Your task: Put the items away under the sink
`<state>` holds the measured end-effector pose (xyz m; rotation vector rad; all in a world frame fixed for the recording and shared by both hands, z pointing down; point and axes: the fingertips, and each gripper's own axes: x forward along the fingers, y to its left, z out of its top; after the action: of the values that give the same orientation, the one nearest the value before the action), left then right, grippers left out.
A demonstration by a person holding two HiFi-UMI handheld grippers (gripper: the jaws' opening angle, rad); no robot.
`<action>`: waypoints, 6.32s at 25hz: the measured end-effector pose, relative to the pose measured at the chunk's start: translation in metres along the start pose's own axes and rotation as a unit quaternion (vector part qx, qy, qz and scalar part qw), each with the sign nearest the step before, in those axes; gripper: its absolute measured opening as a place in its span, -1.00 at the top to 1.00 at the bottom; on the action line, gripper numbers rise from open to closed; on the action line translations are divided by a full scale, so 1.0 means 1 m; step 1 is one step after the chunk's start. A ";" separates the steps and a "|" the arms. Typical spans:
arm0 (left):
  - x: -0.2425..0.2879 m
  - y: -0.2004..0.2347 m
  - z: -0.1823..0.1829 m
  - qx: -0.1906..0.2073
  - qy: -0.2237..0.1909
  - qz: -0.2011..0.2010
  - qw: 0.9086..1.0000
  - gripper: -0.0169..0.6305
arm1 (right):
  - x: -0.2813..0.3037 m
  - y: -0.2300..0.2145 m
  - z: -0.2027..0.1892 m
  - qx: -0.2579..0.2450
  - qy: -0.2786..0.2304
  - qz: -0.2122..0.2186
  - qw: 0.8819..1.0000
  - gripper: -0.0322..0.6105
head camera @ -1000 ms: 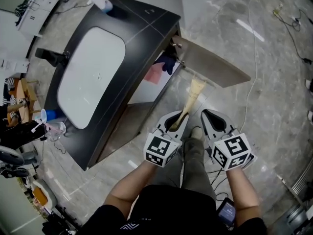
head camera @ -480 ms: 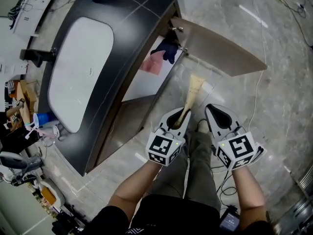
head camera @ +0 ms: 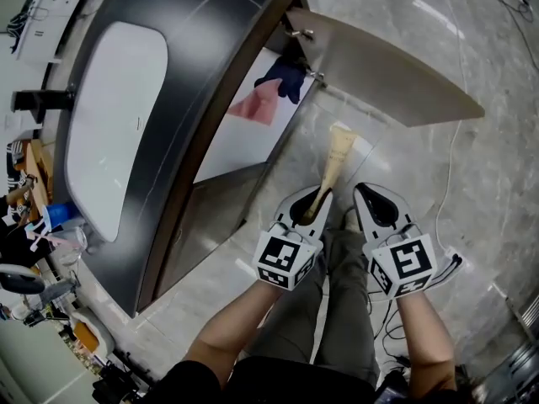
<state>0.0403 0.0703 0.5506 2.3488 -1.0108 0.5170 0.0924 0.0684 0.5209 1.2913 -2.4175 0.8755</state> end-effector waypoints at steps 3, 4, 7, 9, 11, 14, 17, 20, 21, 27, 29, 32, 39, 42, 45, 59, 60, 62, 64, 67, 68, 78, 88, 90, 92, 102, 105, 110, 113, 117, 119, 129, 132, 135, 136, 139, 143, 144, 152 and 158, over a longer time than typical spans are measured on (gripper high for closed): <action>0.009 0.009 -0.013 -0.011 0.002 0.006 1.000 0.82 | 0.014 -0.007 -0.009 0.007 -0.007 -0.005 1.000 0.79; 0.012 0.012 -0.015 -0.013 0.002 0.006 1.000 0.82 | 0.019 -0.009 -0.010 0.008 -0.009 -0.007 1.000 0.79; 0.023 0.022 -0.023 -0.013 0.000 0.006 1.000 0.82 | 0.036 -0.017 -0.014 0.009 -0.016 -0.009 1.000 0.79; 0.030 0.029 -0.030 -0.013 0.000 0.007 1.000 0.82 | 0.045 -0.023 -0.022 0.007 -0.017 -0.010 1.000 0.78; 0.037 0.039 -0.038 -0.016 0.000 0.013 1.000 0.82 | 0.054 -0.029 -0.031 0.005 -0.014 -0.012 1.000 0.79; 0.046 0.052 -0.052 -0.015 0.007 0.023 1.000 0.82 | 0.065 -0.039 -0.045 0.007 -0.012 -0.014 1.000 0.79; 0.052 0.063 -0.064 -0.019 0.009 0.029 0.999 0.82 | 0.073 -0.047 -0.058 0.008 -0.009 -0.016 1.000 0.79; 0.060 0.078 -0.078 -0.025 0.011 0.041 0.999 0.82 | 0.086 -0.057 -0.073 0.010 -0.006 -0.019 1.000 0.79; 0.062 0.082 -0.082 -0.029 0.011 0.046 0.998 0.82 | 0.090 -0.059 -0.078 0.011 -0.006 -0.020 1.000 0.79; 0.077 0.097 -0.104 -0.053 0.000 0.060 0.997 0.82 | 0.111 -0.070 -0.100 0.011 -0.005 -0.018 1.000 0.79; 0.084 0.100 -0.113 -0.055 0.001 0.060 0.997 0.82 | 0.119 -0.074 -0.107 0.007 -0.002 -0.019 1.000 0.79; 0.093 0.105 -0.124 -0.056 0.003 0.063 0.996 0.82 | 0.129 -0.081 -0.115 0.004 0.000 -0.019 1.000 0.79; 0.108 0.128 -0.137 -0.064 -0.007 0.080 0.995 0.82 | 0.164 -0.089 -0.124 -0.027 0.000 -0.008 1.000 0.79; 0.114 0.142 -0.144 -0.070 -0.011 0.090 0.993 0.82 | 0.176 -0.094 -0.129 -0.026 -0.002 -0.009 1.000 0.79; 0.117 0.154 -0.153 -0.079 -0.014 0.100 0.992 0.82 | 0.186 -0.097 -0.138 -0.021 0.002 -0.008 1.000 0.79; 0.125 0.220 -0.167 -0.100 -0.038 0.172 0.979 0.82 | 0.253 -0.089 -0.142 -0.040 0.003 0.040 0.998 0.79; 0.125 0.226 -0.166 -0.104 -0.043 0.178 0.978 0.82 | 0.258 -0.086 -0.141 -0.045 0.002 0.048 0.998 0.79; 0.123 0.238 -0.164 -0.115 -0.055 0.192 0.973 0.82 | 0.268 -0.081 -0.139 -0.052 0.003 0.058 0.997 0.78; 0.121 0.254 -0.160 -0.125 -0.068 0.211 0.967 0.82 | 0.279 -0.077 -0.138 -0.054 0.004 0.064 0.996 0.79; 0.117 0.276 -0.150 -0.140 -0.091 0.236 0.957 0.82 | 0.293 -0.071 -0.136 -0.054 0.007 0.073 0.996 0.79; 0.116 0.283 -0.146 -0.145 -0.100 0.241 0.954 0.82 | 0.298 -0.068 -0.135 -0.055 0.007 0.076 0.996 0.79; 0.110 0.325 -0.132 -0.165 -0.137 0.283 0.935 0.82 | 0.340 -0.043 -0.119 -0.089 -0.009 0.111 0.990 0.79; 0.130 0.348 -0.119 -0.148 -0.127 0.305 0.932 0.82 | 0.353 -0.046 -0.114 -0.107 -0.005 0.124 0.986 0.78; 0.134 0.350 -0.117 -0.141 -0.123 0.305 0.934 0.82 | 0.356 -0.049 -0.111 -0.105 -0.004 0.122 0.987 0.78; 0.137 0.353 -0.118 -0.138 -0.117 0.306 0.935 0.82 | 0.360 -0.055 -0.109 -0.096 -0.003 0.115 0.989 0.79; 0.142 0.382 -0.102 -0.135 -0.111 0.340 0.924 0.14 | 0.366 -0.061 -0.109 -0.069 -0.001 0.110 0.992 0.79; 0.136 0.383 -0.100 -0.126 -0.124 0.352 0.919 0.09 | 0.366 -0.061 -0.110 -0.060 -0.001 0.111 0.992 0.79; 0.139 0.368 -0.102 -0.119 -0.118 0.331 0.929 0.15 | 0.361 -0.066 -0.113 -0.057 0.002 0.104 0.993 0.78; 0.135 0.360 -0.100 -0.099 -0.112 0.331 0.932 0.45 | 0.355 -0.070 -0.113 -0.047 0.001 0.095 0.994 0.79; 0.132 0.342 -0.093 -0.067 -0.112 0.318 0.939 0.81 | 0.347 -0.074 -0.112 -0.044 -0.001 0.088 0.995 0.79; 0.136 0.328 -0.091 -0.058 -0.108 0.300 0.946 0.86 | 0.342 -0.077 -0.110 -0.045 -0.003 0.080 0.996 0.79; 0.141 0.262 -0.080 -0.030 -0.076 0.232 0.969 0.90 | 0.297 -0.074 -0.090 -0.054 -0.004 0.053 0.997 0.79; 0.136 0.244 -0.068 -0.014 -0.068 0.218 0.973 0.90 | 0.280 -0.071 -0.082 -0.041 -0.004 0.043 0.998 0.79; 0.129 0.229 -0.056 -0.019 -0.065 0.208 0.976 0.90 | 0.263 -0.066 -0.072 -0.038 -0.004 0.037 0.999 0.79; 0.127 0.225 -0.052 -0.022 -0.065 0.206 0.976 0.90 | 0.257 -0.066 -0.069 -0.038 -0.004 0.034 0.999 0.79; 0.119 0.211 -0.039 -0.023 -0.065 0.198 0.978 0.90 | 0.240 -0.064 -0.055 -0.035 -0.007 0.027 0.999 0.79; 0.108 0.187 -0.019 -0.013 -0.068 0.184 0.980 0.90 | 0.217 -0.058 -0.035 -0.037 -0.009 0.020 0.999 0.79; 0.106 0.180 -0.015 -0.015 -0.069 0.181 0.981 0.90 | 0.210 -0.056 -0.030 -0.042 -0.010 0.019 0.999 0.79; 0.081 0.133 0.011 -0.023 -0.067 0.155 0.985 0.91 | 0.166 -0.043 0.005 -0.040 -0.022 0.005 0.999 0.79; 0.061 0.104 0.040 -0.024 -0.071 0.135 0.988 0.91 | 0.134 -0.032 0.029 -0.043 -0.016 -0.004 0.999 0.79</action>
<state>0.0070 -0.0479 0.5835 2.2434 -1.4044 0.4229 0.0433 -0.0518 0.5759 1.2921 -2.4433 0.7451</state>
